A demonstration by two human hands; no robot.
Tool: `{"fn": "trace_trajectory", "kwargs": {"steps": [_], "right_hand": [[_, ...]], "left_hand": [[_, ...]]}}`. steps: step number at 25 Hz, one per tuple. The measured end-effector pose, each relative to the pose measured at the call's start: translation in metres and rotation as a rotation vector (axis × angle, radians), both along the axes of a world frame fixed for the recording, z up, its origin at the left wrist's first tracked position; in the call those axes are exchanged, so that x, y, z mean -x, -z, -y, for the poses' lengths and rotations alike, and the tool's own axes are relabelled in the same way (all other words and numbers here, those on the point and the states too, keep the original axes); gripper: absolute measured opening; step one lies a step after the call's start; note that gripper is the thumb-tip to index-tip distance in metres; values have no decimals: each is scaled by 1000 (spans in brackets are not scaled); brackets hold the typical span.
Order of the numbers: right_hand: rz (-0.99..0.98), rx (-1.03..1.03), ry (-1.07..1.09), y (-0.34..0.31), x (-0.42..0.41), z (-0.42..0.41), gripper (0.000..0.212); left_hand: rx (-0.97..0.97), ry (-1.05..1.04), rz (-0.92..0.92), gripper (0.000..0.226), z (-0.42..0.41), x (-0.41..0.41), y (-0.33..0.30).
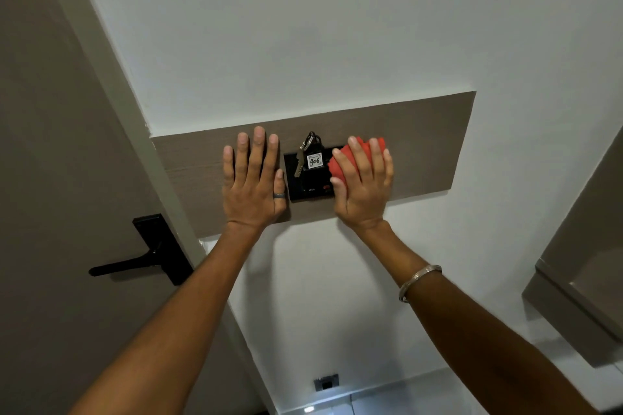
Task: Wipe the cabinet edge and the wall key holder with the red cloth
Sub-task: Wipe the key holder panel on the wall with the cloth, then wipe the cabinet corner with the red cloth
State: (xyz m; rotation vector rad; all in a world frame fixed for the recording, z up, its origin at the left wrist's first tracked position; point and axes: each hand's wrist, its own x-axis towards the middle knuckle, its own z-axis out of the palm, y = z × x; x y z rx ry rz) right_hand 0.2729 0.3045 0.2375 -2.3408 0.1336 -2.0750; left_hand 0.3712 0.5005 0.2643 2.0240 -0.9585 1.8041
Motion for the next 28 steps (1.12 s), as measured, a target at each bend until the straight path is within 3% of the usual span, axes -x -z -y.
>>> {"fn": "trace_trajectory", "kwargs": {"steps": [5, 9, 11, 13, 16, 20, 21, 24, 26, 28], "right_hand": [[-47, -29, 13, -18, 0, 1, 47], [-147, 264, -18, 4, 29, 31, 50], [-208, 288, -46, 4, 52, 65, 56], [-202, -1, -150, 3, 78, 84, 58], [-52, -791, -381, 10, 130, 105, 55], [294, -1815, -828, 57, 199, 162, 23], [322, -2015, -933, 74, 221, 187, 26], [487, -2296, -925, 132, 290, 266, 52], [475, -2268, -851, 156, 334, 320, 55], [304, -2194, -660, 175, 372, 386, 55]], "left_hand": [[-1, 19, -50, 60, -2, 7, -3], [70, 112, -238, 55, 3, 36, -3], [89, 206, -311, 51, 17, 65, 13], [20, 311, -310, 50, 34, 92, 36], [-112, 439, -382, 51, 92, 133, 58], [-301, 509, -577, 53, 206, 192, 86], [-356, 510, -640, 54, 240, 208, 98], [-519, 499, -798, 58, 318, 249, 140], [-618, 491, -876, 61, 361, 267, 172], [-680, 473, -975, 66, 408, 285, 202]]}}
